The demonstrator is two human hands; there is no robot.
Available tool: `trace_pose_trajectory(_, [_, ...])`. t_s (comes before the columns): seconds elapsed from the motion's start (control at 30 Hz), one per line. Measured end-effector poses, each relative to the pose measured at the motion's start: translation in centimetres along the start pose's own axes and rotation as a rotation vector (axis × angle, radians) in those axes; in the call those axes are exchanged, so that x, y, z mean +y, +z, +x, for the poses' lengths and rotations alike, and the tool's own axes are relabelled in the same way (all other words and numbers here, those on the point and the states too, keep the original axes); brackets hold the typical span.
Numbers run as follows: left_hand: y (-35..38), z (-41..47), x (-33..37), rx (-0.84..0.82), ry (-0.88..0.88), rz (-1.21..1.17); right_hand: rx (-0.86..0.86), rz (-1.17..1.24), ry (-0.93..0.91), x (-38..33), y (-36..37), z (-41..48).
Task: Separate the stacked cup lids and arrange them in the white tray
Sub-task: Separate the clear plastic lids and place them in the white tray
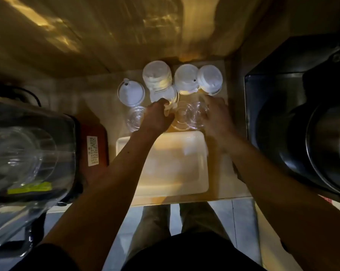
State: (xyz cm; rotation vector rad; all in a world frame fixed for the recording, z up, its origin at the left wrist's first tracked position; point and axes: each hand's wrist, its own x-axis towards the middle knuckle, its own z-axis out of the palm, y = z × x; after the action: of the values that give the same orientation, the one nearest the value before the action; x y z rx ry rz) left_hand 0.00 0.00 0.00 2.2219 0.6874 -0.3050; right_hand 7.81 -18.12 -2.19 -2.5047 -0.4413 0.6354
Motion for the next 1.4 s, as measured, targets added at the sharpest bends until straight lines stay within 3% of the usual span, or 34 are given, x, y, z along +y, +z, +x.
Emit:
trace_pose_trajectory(0.2, [0.6,0.7,0.6,-0.067,-0.103,0.047,-0.022,0.08,0.189,0.2,0.8,0.3])
trace_pose_trajectory(0.47, [1.9,1.5,0.8,-0.119,-0.162,0.008,-0.025,0.243,0.304,0.9,1.2,0.6])
trace_pose_trajectory(0.8, [2.8,2.4,1.0,-0.183,-0.18,-0.041,0.008,0.752,0.523,1.5,1.3,0.8])
trace_pose_trajectory(1.17, [3.3,3.0,0.8,-0.152,-0.148,-0.001,-0.026,0.883,0.527,2.0,1.7,0.6])
trace_pose_trajectory(1.4, [3.6,3.2,0.8,-0.133,-0.149,-0.007,-0.038,0.847,0.545,2.2,2.0,0.8])
